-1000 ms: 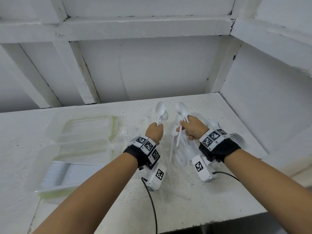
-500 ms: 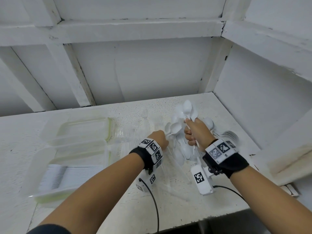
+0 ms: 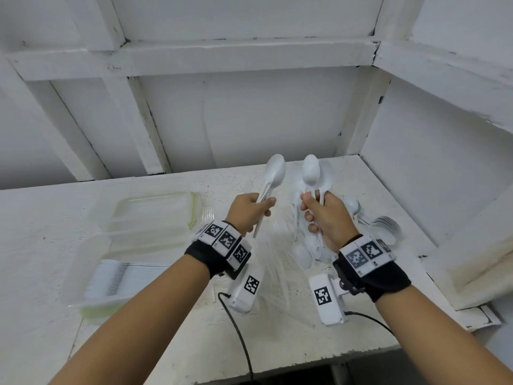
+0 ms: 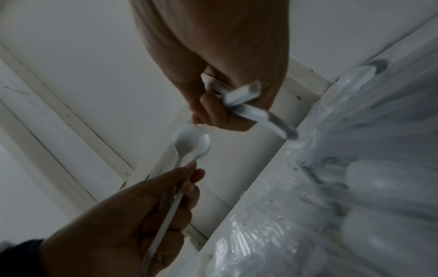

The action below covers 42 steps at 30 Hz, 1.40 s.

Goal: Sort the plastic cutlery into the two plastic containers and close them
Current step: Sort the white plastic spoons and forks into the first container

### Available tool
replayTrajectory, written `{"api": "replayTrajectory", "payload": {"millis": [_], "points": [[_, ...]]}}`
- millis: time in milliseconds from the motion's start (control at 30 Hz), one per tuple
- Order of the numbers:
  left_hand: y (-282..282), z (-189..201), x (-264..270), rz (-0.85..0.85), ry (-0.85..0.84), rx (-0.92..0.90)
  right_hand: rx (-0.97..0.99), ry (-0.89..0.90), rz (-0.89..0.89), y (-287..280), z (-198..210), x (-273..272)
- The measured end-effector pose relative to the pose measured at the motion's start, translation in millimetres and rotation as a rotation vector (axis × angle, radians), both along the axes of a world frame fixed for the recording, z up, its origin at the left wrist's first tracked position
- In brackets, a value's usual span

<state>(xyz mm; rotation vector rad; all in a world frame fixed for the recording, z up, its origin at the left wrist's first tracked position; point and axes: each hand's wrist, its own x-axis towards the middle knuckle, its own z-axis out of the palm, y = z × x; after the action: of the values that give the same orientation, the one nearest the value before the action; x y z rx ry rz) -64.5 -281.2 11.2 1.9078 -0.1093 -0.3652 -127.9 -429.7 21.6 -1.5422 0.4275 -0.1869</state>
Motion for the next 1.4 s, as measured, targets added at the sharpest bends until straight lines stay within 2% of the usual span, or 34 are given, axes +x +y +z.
{"api": "replayTrajectory", "payload": {"millis": [233,367,533,633,800,900,1033,1100,1233,1400], "points": [[40,10,-36,0.054,0.091,-0.168,0.07,0.0,0.085,38,-2,-2],[64,3,-50,-0.01,0.153,-0.224,0.128,0.076,0.084,59,3,-1],[84,1,-61,-0.046,0.233,-0.282,0.144,0.071,0.167,80,2,-4],[94,1,-67,-0.074,0.269,-0.274,0.191,0.104,0.244,87,1,-3],[99,3,-77,-0.181,0.31,-0.243,0.112,0.136,0.284,95,-4,-3],[100,3,-78,-0.124,0.28,-0.232,0.131,0.109,0.228,95,-4,-3],[103,2,-76,0.063,0.23,-0.229,0.121,0.055,0.097,89,-2,-2],[104,0,-74,0.109,0.185,-0.167,0.097,0.035,0.078,85,0,-1],[101,-6,-75,0.083,0.035,-0.038,0.054,-0.031,0.127,91,1,-2],[92,-11,-79,0.043,-0.169,0.119,0.05,-0.071,0.091,102,-1,0]]}}
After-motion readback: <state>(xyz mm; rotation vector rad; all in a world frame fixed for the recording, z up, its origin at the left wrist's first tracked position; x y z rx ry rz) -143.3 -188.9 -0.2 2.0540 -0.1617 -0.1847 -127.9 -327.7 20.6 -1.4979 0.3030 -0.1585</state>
